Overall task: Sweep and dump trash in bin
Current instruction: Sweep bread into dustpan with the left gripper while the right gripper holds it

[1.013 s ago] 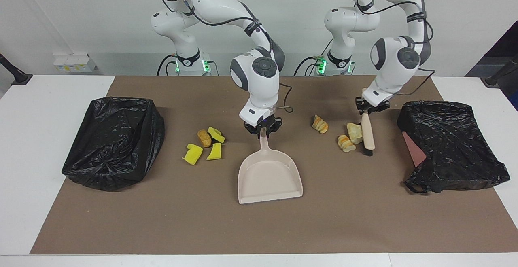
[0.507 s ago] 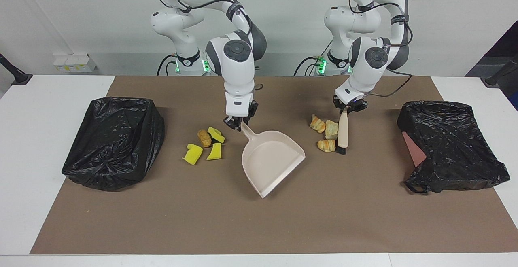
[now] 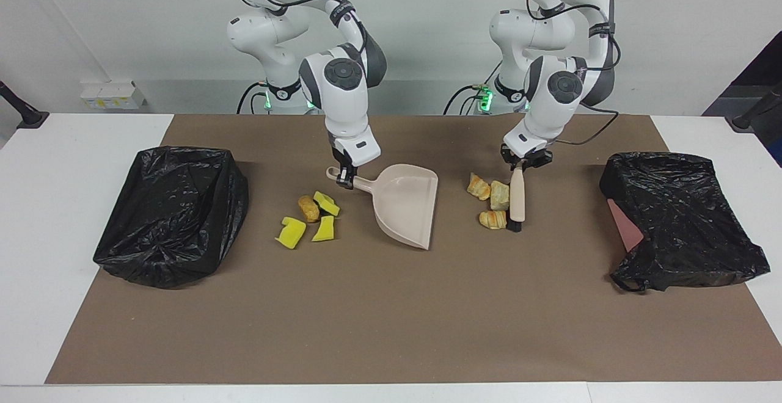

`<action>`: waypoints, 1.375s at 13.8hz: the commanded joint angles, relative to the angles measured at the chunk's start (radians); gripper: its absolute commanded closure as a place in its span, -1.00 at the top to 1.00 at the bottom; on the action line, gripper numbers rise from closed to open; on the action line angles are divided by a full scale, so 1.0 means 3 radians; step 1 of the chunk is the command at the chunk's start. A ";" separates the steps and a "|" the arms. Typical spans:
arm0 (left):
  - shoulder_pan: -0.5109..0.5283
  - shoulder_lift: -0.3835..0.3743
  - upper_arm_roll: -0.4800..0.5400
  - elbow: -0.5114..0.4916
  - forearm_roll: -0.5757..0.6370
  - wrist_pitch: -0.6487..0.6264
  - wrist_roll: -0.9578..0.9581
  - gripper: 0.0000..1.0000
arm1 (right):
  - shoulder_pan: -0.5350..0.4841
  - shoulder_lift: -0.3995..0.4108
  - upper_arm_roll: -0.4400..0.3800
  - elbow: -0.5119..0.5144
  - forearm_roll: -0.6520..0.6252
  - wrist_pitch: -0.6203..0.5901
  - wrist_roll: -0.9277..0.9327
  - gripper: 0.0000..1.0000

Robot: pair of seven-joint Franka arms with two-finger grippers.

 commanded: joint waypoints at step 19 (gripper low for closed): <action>-0.1130 -0.0036 0.0054 0.0301 -0.0660 -0.0039 -0.1633 -1.00 | 0.0196 -0.0160 0.0044 -0.0377 -0.0040 0.0210 0.0265 -1.00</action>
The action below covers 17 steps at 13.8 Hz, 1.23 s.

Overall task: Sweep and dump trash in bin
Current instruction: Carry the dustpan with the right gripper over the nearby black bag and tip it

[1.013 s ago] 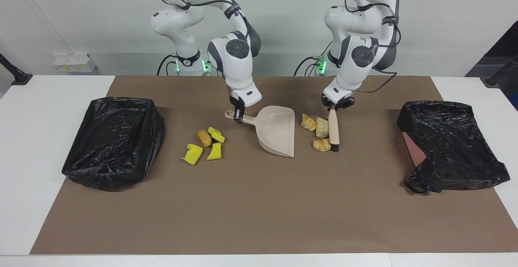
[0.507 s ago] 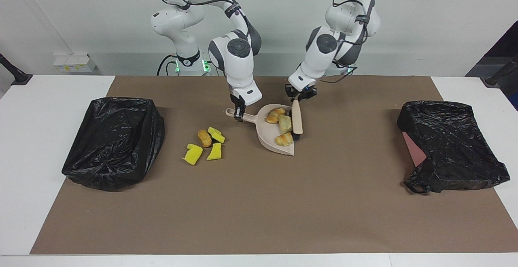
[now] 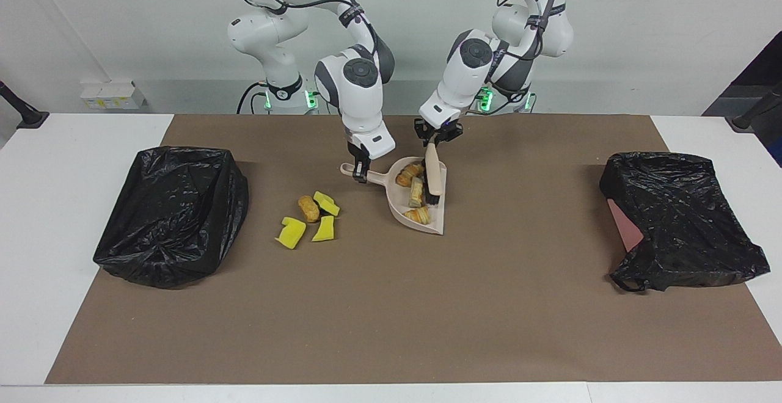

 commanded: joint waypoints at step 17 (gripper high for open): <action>-0.0210 -0.0390 -0.0162 -0.0339 0.0440 0.0004 -0.1184 -1.00 | -0.1566 -0.0806 -0.0029 0.0497 -0.0035 -0.1067 -0.1194 -1.00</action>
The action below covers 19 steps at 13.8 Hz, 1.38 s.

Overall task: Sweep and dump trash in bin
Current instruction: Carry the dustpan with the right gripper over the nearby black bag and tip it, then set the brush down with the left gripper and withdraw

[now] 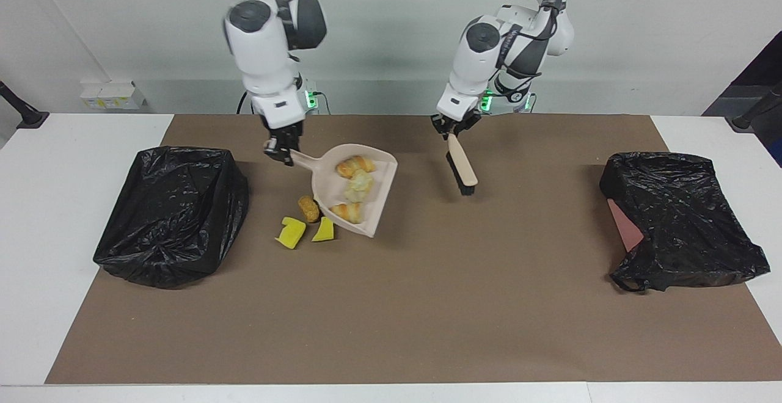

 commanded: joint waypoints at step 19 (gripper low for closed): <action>0.0581 0.0364 0.0093 0.0674 0.0072 0.0156 0.0594 1.00 | -0.1872 -0.0010 0.0002 0.0167 -0.2171 0.0250 -0.2363 -1.00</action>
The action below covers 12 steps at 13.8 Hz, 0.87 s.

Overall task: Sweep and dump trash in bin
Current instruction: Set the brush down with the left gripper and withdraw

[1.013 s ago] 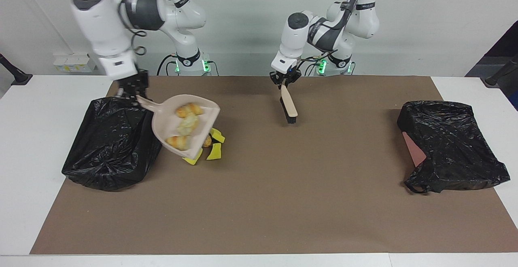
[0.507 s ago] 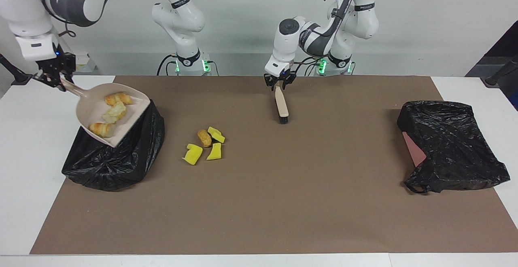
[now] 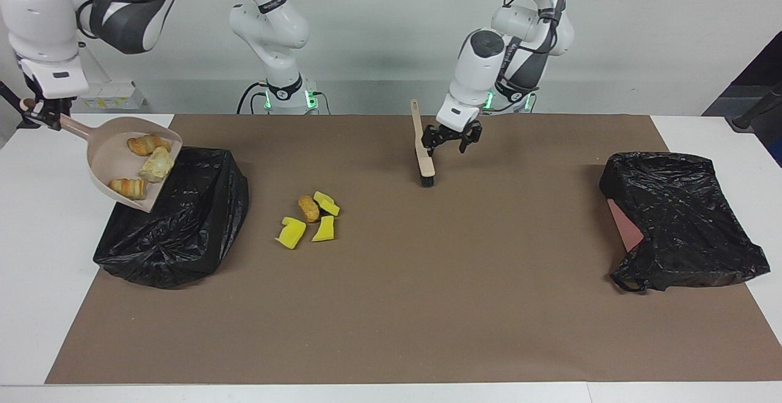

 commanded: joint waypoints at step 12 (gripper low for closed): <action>0.1528 0.0485 -0.0031 0.1987 0.0062 -0.1570 0.1628 1.00 | 0.0360 -0.0261 0.0152 0.0003 -0.0941 -0.0305 -0.0073 -1.00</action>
